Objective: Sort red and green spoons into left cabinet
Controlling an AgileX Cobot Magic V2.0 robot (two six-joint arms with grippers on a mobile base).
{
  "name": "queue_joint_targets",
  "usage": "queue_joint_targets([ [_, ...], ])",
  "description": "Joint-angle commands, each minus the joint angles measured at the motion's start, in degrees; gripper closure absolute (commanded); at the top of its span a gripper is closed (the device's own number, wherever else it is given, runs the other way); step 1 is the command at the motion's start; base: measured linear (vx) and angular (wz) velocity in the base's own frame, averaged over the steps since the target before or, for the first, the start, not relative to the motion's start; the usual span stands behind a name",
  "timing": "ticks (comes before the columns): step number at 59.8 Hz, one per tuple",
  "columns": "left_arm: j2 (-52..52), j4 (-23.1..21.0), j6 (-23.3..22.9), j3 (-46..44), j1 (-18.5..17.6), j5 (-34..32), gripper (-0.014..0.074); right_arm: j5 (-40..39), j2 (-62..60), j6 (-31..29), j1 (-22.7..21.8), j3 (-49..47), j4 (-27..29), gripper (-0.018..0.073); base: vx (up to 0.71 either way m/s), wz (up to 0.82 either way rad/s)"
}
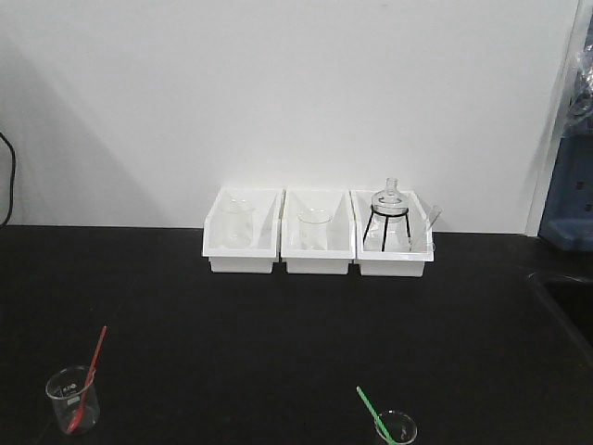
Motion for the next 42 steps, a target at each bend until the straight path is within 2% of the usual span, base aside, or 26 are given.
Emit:
queue_joint_targets([
  [1,-0.62,0.42,0.07,0.31,-0.54,-4.66,0.0603,-4.66,-0.34,-0.15,-0.27,-0.11,-0.09,0.0566,0.00,0.00],
  [29,-0.63,0.56,0.15,0.31,-0.54,-4.74,0.0603,-4.66,-0.34,-0.15,-0.27,-0.11,-0.09,0.0566,0.00,0.00],
  [42,-0.63,7.33,0.15,0.31,-0.54,-4.98,0.0603,-4.66,-0.34,-0.15,-0.27,-0.11,-0.09,0.0566,0.00,0.00],
])
